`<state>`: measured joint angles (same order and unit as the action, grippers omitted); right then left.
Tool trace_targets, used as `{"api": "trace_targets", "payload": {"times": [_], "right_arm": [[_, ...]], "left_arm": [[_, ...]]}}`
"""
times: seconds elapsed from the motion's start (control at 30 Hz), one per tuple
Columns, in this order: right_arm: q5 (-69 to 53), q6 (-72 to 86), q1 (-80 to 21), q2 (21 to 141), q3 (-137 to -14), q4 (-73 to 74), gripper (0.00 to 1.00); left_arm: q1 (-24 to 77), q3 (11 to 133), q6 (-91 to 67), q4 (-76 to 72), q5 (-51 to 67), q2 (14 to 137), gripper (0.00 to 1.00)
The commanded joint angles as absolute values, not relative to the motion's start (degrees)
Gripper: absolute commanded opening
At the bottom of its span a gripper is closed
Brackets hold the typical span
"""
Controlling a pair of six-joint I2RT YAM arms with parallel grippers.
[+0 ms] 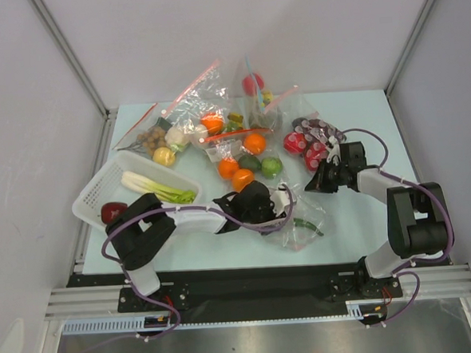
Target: Open the zip-top bag and remove the fake food
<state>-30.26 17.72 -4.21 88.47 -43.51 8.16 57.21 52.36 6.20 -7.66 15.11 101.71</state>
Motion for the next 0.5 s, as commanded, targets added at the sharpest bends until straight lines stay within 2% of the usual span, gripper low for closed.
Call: {"api": "trace_targets", "payload": {"times": [0.0,0.47], "right_arm": [[-27.6,16.3,-3.7,86.2,-45.0,8.6,0.0],[-25.7,15.8,-2.8,85.5,-45.4,9.8,0.0]], "left_arm": [[57.3,50.6,4.9,-5.5,17.1,97.3,0.15],[56.3,46.1,0.4,-1.1,8.7,86.4,0.14]]}}
